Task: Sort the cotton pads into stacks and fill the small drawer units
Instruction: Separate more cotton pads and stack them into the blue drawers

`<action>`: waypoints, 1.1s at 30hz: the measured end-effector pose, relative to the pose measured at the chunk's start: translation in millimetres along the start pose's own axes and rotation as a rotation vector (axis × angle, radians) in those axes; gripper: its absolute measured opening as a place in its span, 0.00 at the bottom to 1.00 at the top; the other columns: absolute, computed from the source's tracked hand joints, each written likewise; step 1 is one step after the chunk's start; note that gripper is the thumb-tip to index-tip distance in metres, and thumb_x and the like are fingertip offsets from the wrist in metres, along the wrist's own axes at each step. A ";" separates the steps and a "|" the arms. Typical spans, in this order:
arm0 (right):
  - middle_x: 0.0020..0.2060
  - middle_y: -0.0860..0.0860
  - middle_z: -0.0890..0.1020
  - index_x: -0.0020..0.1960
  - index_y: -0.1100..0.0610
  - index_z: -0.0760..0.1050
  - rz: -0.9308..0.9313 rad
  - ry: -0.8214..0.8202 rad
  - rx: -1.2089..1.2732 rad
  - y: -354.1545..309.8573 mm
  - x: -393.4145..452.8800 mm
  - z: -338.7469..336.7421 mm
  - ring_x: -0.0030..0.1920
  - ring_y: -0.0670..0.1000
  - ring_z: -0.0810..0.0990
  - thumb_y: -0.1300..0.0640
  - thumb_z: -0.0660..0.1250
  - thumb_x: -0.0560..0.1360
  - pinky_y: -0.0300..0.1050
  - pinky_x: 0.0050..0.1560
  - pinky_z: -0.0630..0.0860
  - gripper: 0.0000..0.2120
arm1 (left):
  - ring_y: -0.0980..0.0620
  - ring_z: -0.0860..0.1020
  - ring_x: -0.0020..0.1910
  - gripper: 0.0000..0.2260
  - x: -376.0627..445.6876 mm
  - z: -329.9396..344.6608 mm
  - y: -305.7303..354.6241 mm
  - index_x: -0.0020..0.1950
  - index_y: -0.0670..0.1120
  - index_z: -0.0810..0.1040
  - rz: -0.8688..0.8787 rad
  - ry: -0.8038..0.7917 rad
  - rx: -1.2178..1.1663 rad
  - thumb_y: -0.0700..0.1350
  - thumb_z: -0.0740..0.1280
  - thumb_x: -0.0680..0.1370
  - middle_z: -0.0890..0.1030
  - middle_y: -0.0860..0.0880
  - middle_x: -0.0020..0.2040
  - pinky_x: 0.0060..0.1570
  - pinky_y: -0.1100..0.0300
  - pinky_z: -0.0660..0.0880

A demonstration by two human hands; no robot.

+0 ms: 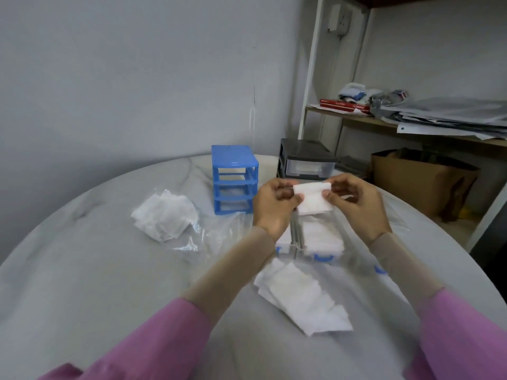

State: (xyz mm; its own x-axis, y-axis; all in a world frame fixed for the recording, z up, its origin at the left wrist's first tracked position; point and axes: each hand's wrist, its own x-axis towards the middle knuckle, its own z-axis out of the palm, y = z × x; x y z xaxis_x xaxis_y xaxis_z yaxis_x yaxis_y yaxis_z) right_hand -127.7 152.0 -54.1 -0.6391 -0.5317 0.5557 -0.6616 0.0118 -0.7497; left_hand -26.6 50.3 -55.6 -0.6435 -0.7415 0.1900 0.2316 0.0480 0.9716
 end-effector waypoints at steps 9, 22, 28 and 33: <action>0.42 0.53 0.78 0.42 0.55 0.71 0.174 0.041 0.010 31.7 -0.8 4.6 0.45 0.54 0.76 0.64 0.67 0.75 0.40 0.43 0.71 0.07 | 0.56 0.76 0.40 0.11 16.0 5.3 -22.2 0.48 0.44 0.76 0.107 -0.045 0.224 0.29 0.67 0.72 0.78 0.52 0.43 0.44 0.69 0.76; 0.48 0.54 0.81 0.47 0.58 0.78 0.261 -0.032 -0.183 33.1 -0.3 5.0 0.49 0.53 0.78 0.65 0.68 0.74 0.43 0.55 0.75 0.04 | 0.50 0.77 0.58 0.11 12.5 5.4 -34.0 0.53 0.42 0.82 0.181 -0.110 0.639 0.34 0.63 0.77 0.80 0.45 0.57 0.62 0.65 0.69; 0.53 0.54 0.79 0.52 0.59 0.78 0.309 -0.066 -0.239 29.8 0.2 4.6 0.51 0.52 0.75 0.62 0.64 0.77 0.38 0.48 0.68 0.06 | 0.51 0.72 0.65 0.14 13.8 6.0 -24.9 0.55 0.43 0.81 0.249 -0.139 0.714 0.32 0.59 0.78 0.75 0.46 0.65 0.61 0.72 0.63; 0.52 0.54 0.80 0.52 0.58 0.78 0.204 -0.043 -0.259 26.9 -0.7 1.4 0.49 0.49 0.75 0.59 0.61 0.79 0.37 0.48 0.67 0.07 | 0.53 0.76 0.49 0.17 22.5 -5.4 -13.5 0.54 0.42 0.81 0.232 -0.105 0.699 0.30 0.56 0.77 0.79 0.46 0.57 0.39 0.83 0.65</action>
State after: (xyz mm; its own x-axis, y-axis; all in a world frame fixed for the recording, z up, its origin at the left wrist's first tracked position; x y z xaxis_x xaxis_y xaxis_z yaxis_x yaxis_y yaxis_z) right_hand -144.5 151.5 -75.2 -0.7549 -0.5318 0.3839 -0.6033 0.3335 -0.7244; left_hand -40.3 29.4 -65.3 -0.7090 -0.5941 0.3799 -0.1253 0.6363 0.7612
